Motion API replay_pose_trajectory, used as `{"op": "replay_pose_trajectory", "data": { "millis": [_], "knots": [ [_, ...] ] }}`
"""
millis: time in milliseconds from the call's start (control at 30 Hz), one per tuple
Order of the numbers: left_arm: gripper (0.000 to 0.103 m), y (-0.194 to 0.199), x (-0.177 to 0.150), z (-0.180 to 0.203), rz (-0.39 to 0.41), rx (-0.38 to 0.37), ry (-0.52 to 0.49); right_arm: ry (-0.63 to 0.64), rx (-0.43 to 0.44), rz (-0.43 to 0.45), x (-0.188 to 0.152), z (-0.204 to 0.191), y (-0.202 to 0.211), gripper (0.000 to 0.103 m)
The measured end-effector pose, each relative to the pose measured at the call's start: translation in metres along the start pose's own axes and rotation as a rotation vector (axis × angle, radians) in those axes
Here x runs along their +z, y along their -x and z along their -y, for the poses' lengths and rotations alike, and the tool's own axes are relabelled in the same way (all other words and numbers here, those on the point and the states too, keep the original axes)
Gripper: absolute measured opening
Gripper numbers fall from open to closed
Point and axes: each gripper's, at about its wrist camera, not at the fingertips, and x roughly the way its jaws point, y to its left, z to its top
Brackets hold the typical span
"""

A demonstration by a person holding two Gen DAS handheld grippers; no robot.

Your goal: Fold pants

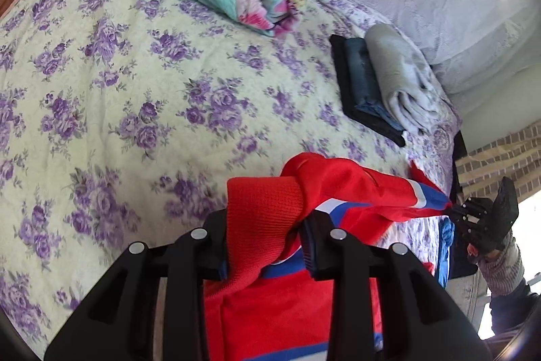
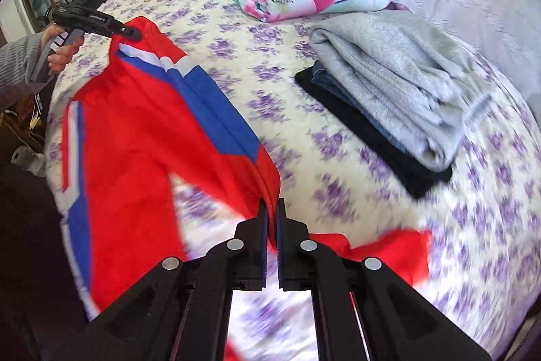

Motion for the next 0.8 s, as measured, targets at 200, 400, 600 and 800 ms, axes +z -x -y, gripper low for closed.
{"op": "replay_pose_trajectory", "data": {
  "millis": [200,400,600,800],
  "knots": [
    [0.031,0.028,-0.049,0.009,-0.024,-0.022,-0.081,-0.029,-0.037,-0.023,-0.061,-0.061,0.020,0.004],
    [0.033,0.035,-0.109,-0.004,-0.101,0.018,-0.134,-0.055,-0.034,-0.085,-0.107,-0.123,0.010,0.004],
    [0.037,0.038,-0.143,-0.021,-0.106,0.010,-0.072,-0.069,-0.041,-0.117,-0.126,-0.155,-0.003,0.004],
    [0.075,0.060,-0.144,-0.030,-0.047,0.051,-0.020,-0.055,-0.047,-0.135,-0.133,-0.164,-0.007,0.004]
  ]
}}
